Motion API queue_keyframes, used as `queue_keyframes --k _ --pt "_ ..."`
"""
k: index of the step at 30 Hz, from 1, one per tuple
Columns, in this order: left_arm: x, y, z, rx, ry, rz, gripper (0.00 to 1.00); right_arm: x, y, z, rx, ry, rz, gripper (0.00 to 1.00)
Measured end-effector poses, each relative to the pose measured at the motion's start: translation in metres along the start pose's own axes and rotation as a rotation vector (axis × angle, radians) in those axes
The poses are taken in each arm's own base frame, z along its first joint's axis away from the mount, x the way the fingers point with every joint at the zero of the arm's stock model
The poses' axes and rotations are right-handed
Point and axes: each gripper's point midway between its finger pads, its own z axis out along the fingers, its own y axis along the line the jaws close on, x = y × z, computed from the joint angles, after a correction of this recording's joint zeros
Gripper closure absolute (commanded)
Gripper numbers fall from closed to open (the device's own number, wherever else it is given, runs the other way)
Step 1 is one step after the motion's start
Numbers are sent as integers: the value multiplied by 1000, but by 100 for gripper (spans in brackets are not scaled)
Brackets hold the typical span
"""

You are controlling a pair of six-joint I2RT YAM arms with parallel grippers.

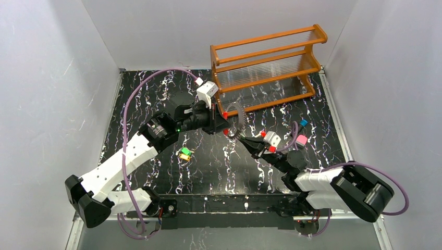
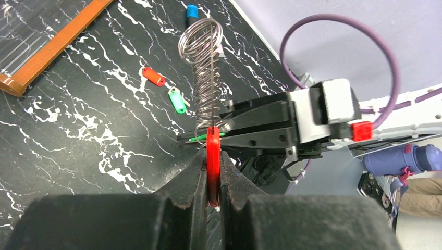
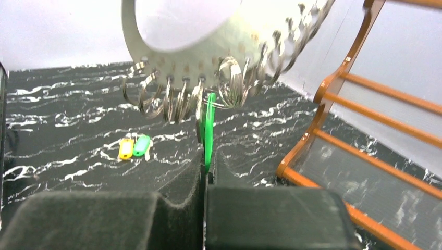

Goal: Remove the keys from the keyring

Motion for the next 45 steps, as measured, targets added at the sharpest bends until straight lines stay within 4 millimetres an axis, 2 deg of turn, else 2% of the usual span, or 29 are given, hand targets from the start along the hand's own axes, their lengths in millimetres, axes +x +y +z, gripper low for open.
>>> queue_keyframes --k 4,8,14,18,19,21,23,27,31,37,40,45 --pt "2 4 -1 -16 -3 3 100 -17 -1 -1 1 -49 -26 99" --pt "4 11 -6 -50 -23 25 99 -24 1 -3 -15 -52 -52 99" --pt "32 34 -14 -105 -43 41 99 -3 5 -15 -31 72 -41 99" --pt "56 51 -16 -133 -66 30 100 21 4 -21 -21 222 -1 99" --pt "68 61 -17 -150 -97 14 100 34 2 -23 -6 325 36 99" --pt "69 63 -16 -148 -116 7 99 39 3 -24 -3 361 48 99" --pt "75 71 -15 -157 -167 -17 96 47 1 -27 13 452 82 99" --pt "99 90 -7 -173 -213 -104 92 48 1 -25 24 577 132 99" --pt "125 108 -3 -175 -277 -210 85 59 3 -29 12 726 165 99" --pt "176 140 -2 -230 -289 -338 63 74 6 -30 -43 905 156 99" --pt "180 146 -4 -247 -303 -352 55 78 3 -23 -68 959 134 99" --pt "172 144 -4 -238 -336 -336 52 87 4 -15 -119 1030 110 99"
